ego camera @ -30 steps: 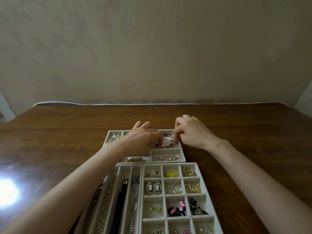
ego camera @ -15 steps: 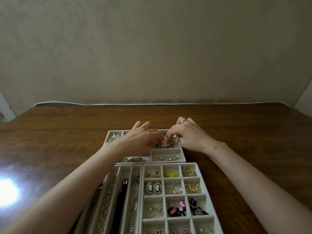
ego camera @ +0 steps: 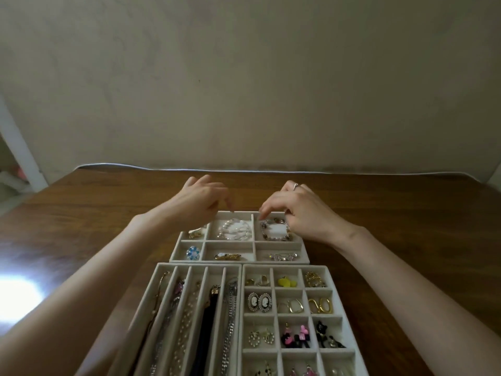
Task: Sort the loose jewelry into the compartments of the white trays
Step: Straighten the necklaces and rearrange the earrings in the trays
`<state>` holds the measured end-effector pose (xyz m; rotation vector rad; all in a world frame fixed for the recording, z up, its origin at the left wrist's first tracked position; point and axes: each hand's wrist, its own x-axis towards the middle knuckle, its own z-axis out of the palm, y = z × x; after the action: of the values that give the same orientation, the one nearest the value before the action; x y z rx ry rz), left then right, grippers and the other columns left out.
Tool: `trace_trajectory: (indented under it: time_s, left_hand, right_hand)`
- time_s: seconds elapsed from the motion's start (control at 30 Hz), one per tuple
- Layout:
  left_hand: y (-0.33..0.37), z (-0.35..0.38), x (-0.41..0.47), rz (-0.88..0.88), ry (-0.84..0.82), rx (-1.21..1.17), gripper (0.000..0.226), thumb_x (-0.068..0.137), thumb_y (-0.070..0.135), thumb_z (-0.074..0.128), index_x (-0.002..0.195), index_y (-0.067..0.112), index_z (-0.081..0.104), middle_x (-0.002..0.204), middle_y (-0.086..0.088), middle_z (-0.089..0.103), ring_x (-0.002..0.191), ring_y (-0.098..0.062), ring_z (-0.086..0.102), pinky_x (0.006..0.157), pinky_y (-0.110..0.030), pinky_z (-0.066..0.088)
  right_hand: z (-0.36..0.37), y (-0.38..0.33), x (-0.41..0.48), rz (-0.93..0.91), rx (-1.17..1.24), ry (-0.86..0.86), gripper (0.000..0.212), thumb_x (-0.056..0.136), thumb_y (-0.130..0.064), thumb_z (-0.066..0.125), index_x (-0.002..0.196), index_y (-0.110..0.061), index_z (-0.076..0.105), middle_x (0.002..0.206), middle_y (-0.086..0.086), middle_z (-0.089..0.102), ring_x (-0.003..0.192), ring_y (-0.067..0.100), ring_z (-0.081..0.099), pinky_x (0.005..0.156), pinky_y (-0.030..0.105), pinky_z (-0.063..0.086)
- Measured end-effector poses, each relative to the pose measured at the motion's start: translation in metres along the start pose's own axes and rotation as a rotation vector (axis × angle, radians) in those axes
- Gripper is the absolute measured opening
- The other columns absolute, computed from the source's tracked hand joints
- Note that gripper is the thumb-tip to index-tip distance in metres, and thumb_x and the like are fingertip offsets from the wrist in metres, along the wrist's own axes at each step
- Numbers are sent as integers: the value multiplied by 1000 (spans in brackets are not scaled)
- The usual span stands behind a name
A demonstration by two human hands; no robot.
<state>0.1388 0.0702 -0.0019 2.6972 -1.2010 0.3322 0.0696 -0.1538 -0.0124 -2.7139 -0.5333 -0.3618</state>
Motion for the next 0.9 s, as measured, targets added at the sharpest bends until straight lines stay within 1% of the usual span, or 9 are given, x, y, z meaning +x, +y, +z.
trace_trajectory:
  time_s: [0.1, 0.27, 0.4, 0.5, 0.63, 0.7, 0.77, 0.83, 0.9]
  left_hand:
    - [-7, 6, -17, -12, -116, 51, 39, 93, 5, 41, 107, 35, 61, 114, 21, 53, 91, -7, 31, 79, -25, 20]
    - [-9, 24, -22, 3, -158, 36, 39, 94, 9, 41, 120, 34, 56, 124, 17, 51, 94, -7, 29, 81, -26, 22]
    - [-11, 29, -20, 13, -125, 28, 40, 90, 5, 41, 114, 31, 59, 118, 14, 52, 94, -8, 30, 84, -27, 25]
    - [-12, 27, -21, 36, -109, 27, 38, 89, 6, 40, 110, 30, 60, 113, 11, 53, 91, -8, 30, 84, -28, 26]
    - [-14, 28, -21, 51, -124, 40, 39, 90, 7, 39, 109, 33, 59, 115, 13, 52, 92, -9, 31, 79, -26, 22]
    - [-15, 30, -20, 48, -101, 47, 41, 90, 7, 39, 112, 35, 60, 121, 14, 49, 100, -9, 33, 82, -25, 22]
    - [-16, 33, -20, 37, -64, 86, 42, 91, 9, 40, 121, 33, 56, 125, 11, 44, 108, -11, 33, 87, -24, 25]
    - [-18, 37, -20, 26, -44, 108, 43, 92, 11, 40, 127, 31, 52, 126, 8, 42, 110, -12, 33, 89, -25, 27]
    - [-18, 37, -20, 34, -21, 86, 42, 91, 10, 42, 125, 30, 55, 125, 9, 42, 109, -13, 34, 91, -27, 29]
  right_hand:
    - [12, -17, 12, -28, -16, -100, 59, 77, 16, 44, 107, -29, 69, 117, -12, 64, 100, 9, 42, 96, 33, 33]
    - [30, -28, 32, -33, -91, -159, 52, 85, 10, 44, 119, -24, 64, 123, -5, 62, 108, 12, 41, 99, 31, 30]
    - [40, -27, 38, -41, -96, -150, 47, 85, 9, 46, 108, -25, 70, 115, -7, 65, 101, 11, 40, 100, 37, 32]
    - [41, -25, 39, -51, -121, -159, 45, 85, 8, 46, 100, -26, 72, 112, -7, 63, 95, 9, 35, 97, 36, 32]
    - [38, -25, 39, -68, -176, -163, 47, 88, 6, 43, 106, -28, 71, 113, -8, 59, 102, 12, 38, 98, 34, 31]
    - [36, -25, 38, -72, -236, -173, 47, 90, 3, 43, 112, -29, 69, 114, -7, 57, 106, 13, 39, 98, 33, 31]
    - [33, -24, 36, -60, -264, -157, 49, 90, 4, 41, 117, -28, 66, 113, -6, 55, 105, 14, 39, 98, 32, 31]
    - [29, -24, 35, -48, -226, -130, 53, 87, 7, 41, 119, -27, 65, 112, -5, 55, 103, 13, 39, 98, 32, 31]
    - [26, -25, 36, -74, -172, -135, 54, 86, 9, 41, 117, -27, 66, 114, -7, 56, 104, 12, 39, 96, 30, 30]
